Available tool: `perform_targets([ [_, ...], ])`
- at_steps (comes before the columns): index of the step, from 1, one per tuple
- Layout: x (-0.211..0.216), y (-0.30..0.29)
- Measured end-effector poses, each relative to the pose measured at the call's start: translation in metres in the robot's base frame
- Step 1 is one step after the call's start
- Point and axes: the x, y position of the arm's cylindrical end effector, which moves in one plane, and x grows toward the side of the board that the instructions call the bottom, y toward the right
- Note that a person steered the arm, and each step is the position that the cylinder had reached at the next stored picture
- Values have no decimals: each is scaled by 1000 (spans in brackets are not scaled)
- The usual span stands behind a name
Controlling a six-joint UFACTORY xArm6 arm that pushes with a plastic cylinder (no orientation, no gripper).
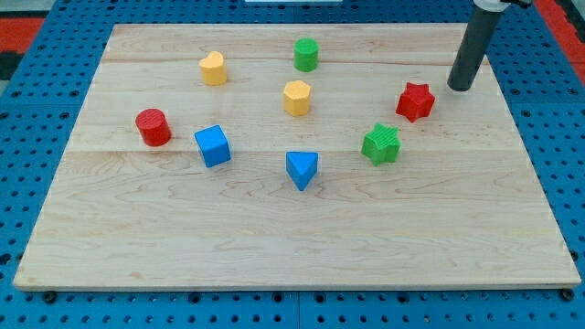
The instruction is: Slightly move red star
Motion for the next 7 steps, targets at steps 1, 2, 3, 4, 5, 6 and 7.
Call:
perform_targets([
  [1,0,2],
  [2,0,7],
  [3,0,10],
  [4,0,17],
  [5,0,20],
  [6,0,20],
  [7,1,20],
])
